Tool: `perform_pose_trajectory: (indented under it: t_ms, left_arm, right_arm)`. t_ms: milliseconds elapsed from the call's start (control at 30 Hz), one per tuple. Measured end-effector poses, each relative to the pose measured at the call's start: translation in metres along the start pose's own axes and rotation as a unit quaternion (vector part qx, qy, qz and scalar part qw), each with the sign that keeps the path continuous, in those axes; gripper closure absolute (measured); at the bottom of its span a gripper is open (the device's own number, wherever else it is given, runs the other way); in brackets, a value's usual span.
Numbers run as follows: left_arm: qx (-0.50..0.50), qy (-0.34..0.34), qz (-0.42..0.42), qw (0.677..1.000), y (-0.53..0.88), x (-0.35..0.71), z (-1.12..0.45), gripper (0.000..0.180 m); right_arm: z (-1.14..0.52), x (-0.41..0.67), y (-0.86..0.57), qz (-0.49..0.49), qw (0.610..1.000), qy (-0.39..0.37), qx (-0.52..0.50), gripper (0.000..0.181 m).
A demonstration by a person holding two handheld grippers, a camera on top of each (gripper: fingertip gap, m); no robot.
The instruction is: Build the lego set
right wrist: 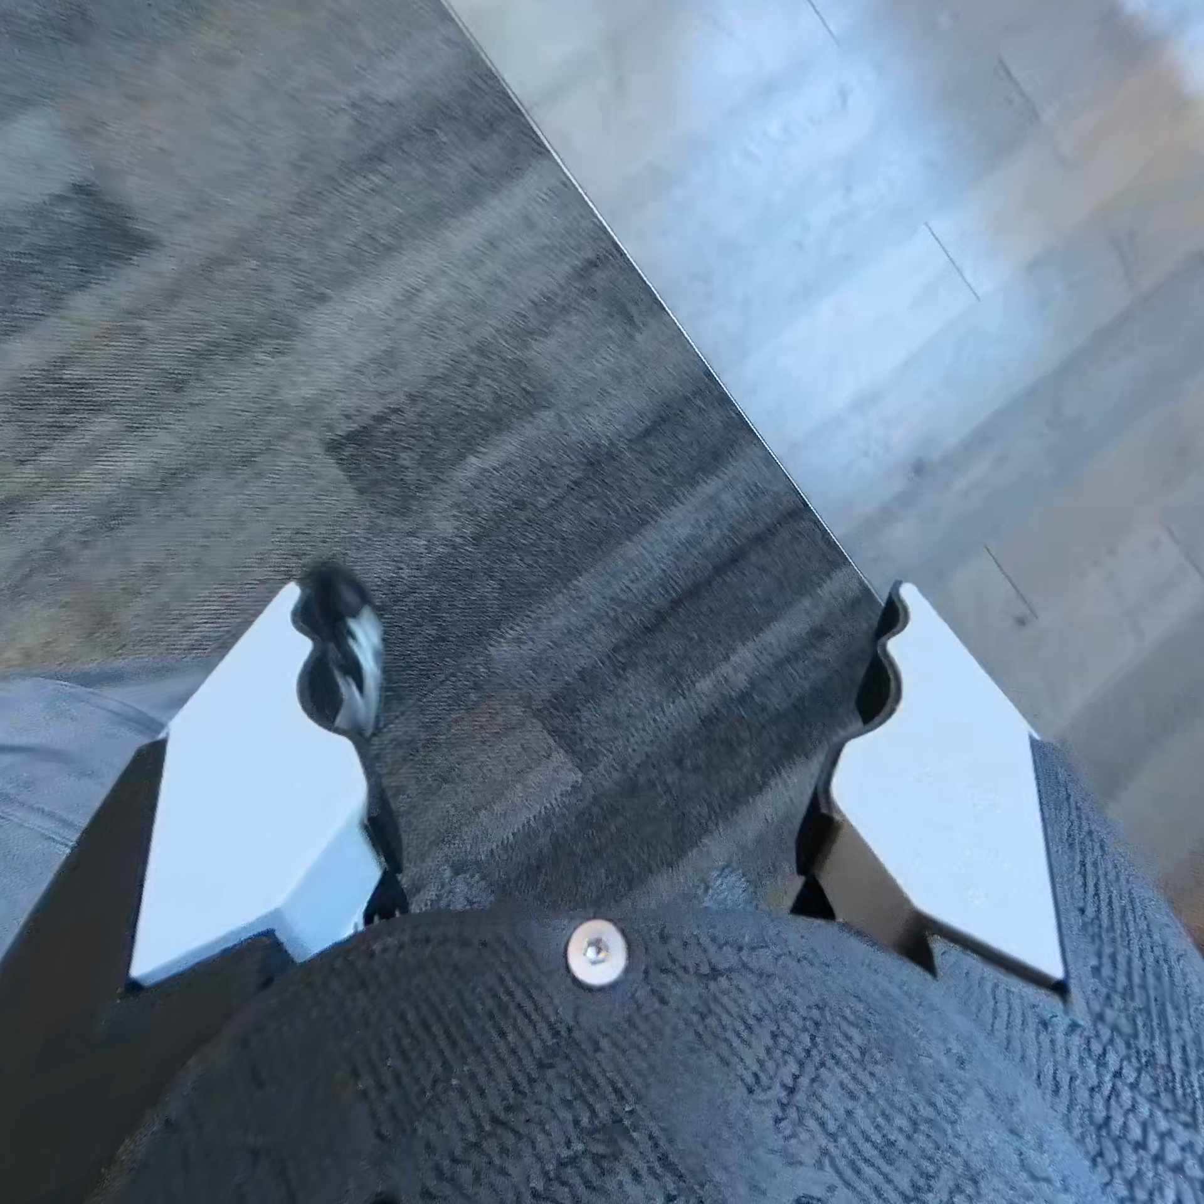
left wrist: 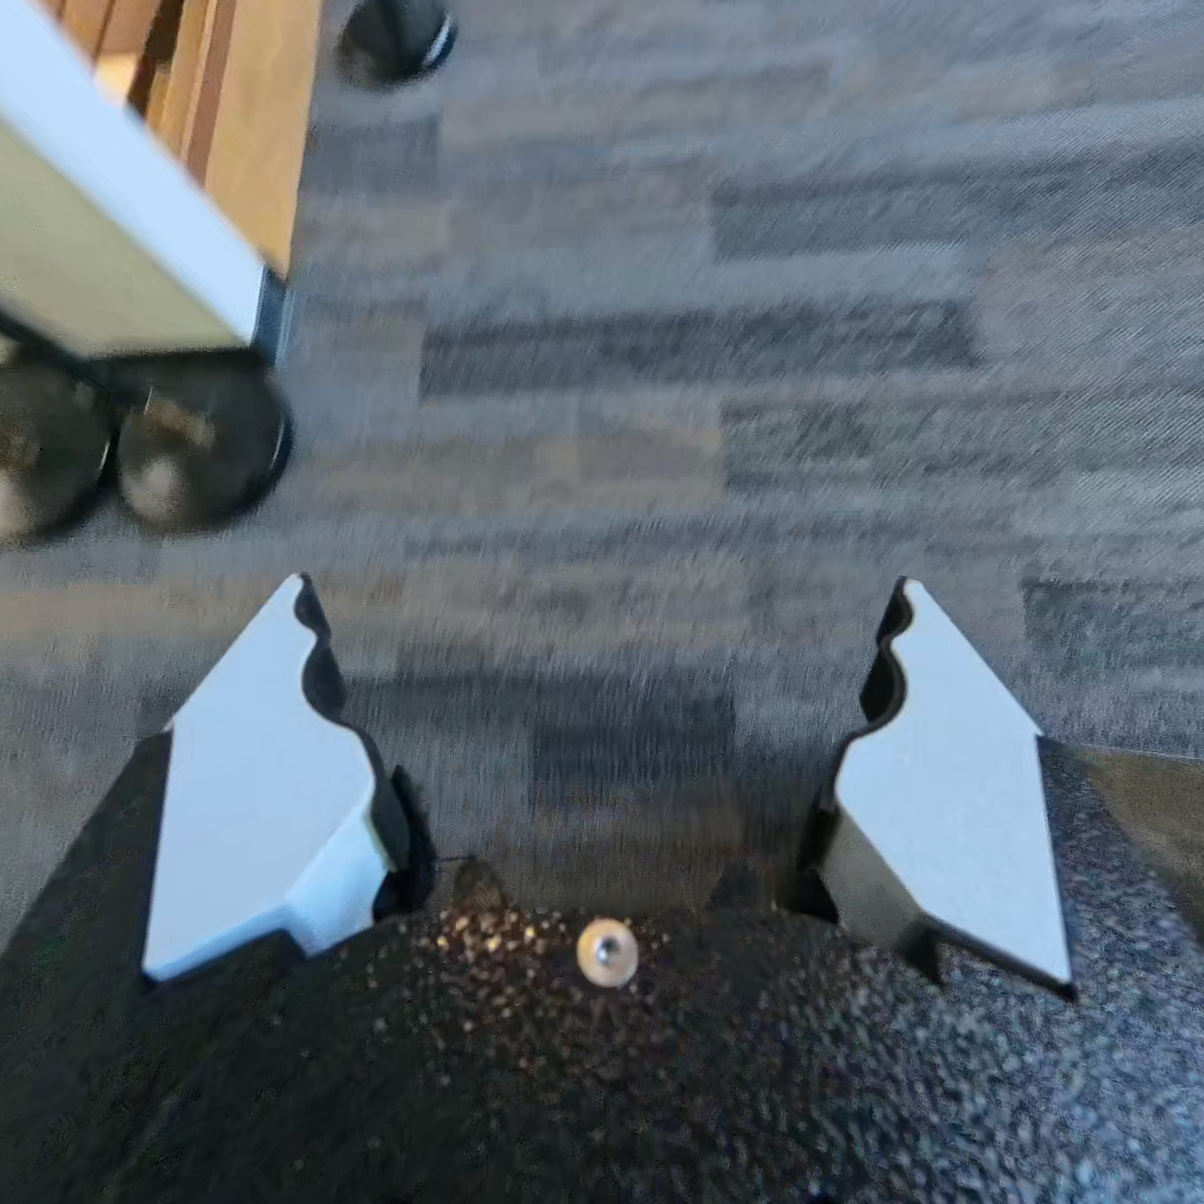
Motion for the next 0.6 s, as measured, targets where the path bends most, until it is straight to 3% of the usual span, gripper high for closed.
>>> perform_pose_trajectory:
  t_ms: [33,167,267,433,600]
  left_arm:
    - [-0.015,-0.016,-0.011,1.000,-0.028,0.039,-0.035,0.021]
    - [-0.035,-0.068,0.025,0.997,-0.120,0.162,-0.153,0.021]
    - [-0.023,-0.031,0.057,0.998,-0.175,0.206,-0.213,0.021]
    - [0.014,0.003,0.088,0.996,-0.222,0.277,-0.287,0.021]
    - [0.088,0.000,0.137,0.987,-0.218,0.341,-0.362,0.021]
  right_arm:
    - [-0.013,0.000,-0.009,-0.009,0.999,0.025,-0.018,0.021]
    - [-0.071,0.038,-0.028,-0.042,0.991,0.104,-0.073,0.021]
    - [-0.133,0.141,-0.008,-0.087,0.989,0.103,-0.067,0.021]
    - [-0.262,0.435,0.088,-0.029,0.999,-0.016,0.021,0.021]
    - [-0.362,0.752,0.221,0.043,0.978,-0.172,0.111,0.021]
Point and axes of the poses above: each gripper's, where its closed fingertips meet, z back along the fingers, x out of its top, y = z × x across the jaws, the point moved 3 cm from there along z, back along the fingers, and after that the axes turned 9 degrees about z, right-handed, at the moved point
